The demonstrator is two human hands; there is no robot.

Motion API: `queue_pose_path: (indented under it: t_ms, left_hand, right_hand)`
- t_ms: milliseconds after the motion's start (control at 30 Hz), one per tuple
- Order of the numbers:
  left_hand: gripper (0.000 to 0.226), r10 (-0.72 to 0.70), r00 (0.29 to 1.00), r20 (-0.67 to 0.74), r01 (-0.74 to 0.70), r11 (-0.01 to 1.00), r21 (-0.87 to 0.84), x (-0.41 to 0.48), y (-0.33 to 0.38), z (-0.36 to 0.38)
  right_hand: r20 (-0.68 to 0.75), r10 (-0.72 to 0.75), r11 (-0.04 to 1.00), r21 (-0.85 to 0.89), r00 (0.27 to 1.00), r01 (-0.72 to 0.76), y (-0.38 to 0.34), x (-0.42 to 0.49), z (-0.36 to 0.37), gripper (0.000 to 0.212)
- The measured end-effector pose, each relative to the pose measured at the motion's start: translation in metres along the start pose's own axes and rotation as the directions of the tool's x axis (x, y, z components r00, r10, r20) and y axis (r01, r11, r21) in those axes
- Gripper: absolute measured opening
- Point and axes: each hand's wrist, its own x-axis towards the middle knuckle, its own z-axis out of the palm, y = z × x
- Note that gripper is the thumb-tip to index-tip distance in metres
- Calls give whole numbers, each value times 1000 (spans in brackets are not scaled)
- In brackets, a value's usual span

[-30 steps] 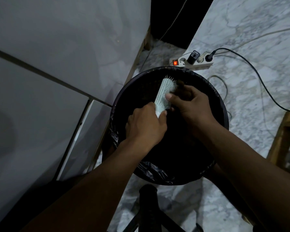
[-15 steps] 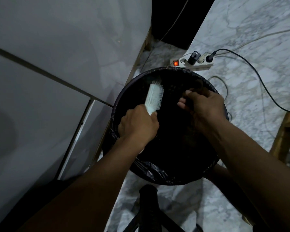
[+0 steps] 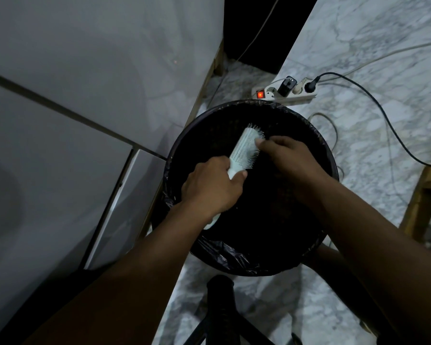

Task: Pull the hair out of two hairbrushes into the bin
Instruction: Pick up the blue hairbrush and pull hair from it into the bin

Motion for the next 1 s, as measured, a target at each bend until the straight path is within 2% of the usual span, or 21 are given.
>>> queue_pose_path:
  t_ms: [67, 133, 233, 300, 333, 400, 467, 533, 567, 667, 833, 900, 933, 1000]
  left_hand:
    - [29, 49, 995, 85, -40, 994, -101, 0, 1, 1]
    - [28, 81, 986, 144, -50, 977, -205, 1, 3, 1]
    - [25, 107, 973, 204, -45, 956, -289, 2, 4, 0]
    - [29, 126, 964, 234, -54, 955, -292, 2, 4, 1]
    - [31, 132, 960, 246, -58, 956, -287, 2, 4, 0]
    - [33, 130, 954, 269, -56, 962, -267, 1, 4, 0]
    - [33, 108, 962, 252, -47, 971, -235, 1, 2, -1]
    - [38, 85, 979, 186, -50, 981, -188, 3, 1, -2]
    - [40, 80, 984, 162, -52, 984, -170, 3, 0, -4]
    - [36, 78, 982, 170, -51, 986, -158, 4, 0, -6]
    - [39, 115, 968, 225, -81, 984, -155, 2, 3, -3]
    - [39, 113, 965, 237, -74, 983, -168, 2, 3, -4]
    - [38, 113, 966, 234, -76, 984, -160, 2, 3, -5]
    - [32, 122, 967, 222, -96, 987, -126, 1, 2, -7]
  right_hand:
    - [16, -11, 983, 183, 1000, 8, 1, 1, 0, 65]
    - [-19, -70, 948, 309, 997, 73, 5, 5, -2, 54]
    - [-147, -111, 933, 326, 983, 154, 7, 5, -5, 31]
    - [-201, -92, 941, 302, 975, 151, 6, 3, -7, 17]
    - [-228, -71, 947, 290, 971, 138, 6, 2, -8, 16]
    - [-251, 18, 948, 312, 968, 64, 5, 3, -10, 27]
    - [-125, 72, 933, 360, 990, -22, 3, 3, -9, 31]
    - [45, -56, 969, 244, 997, 44, 7, 2, -5, 34]
    - [82, -132, 978, 170, 988, 117, 11, 3, -3, 39]
    - [-20, -255, 965, 52, 967, 256, 14, 6, -3, 39]
    - [-273, -271, 958, 15, 923, 286, 19, 15, -13, 23]
    - [-301, -208, 966, 85, 930, 244, 19, 15, -13, 24]
    - [-268, -121, 966, 191, 956, 176, 17, 14, -12, 22]
    - [-37, 116, 870, 487, 993, -84, 14, 14, -10, 23]
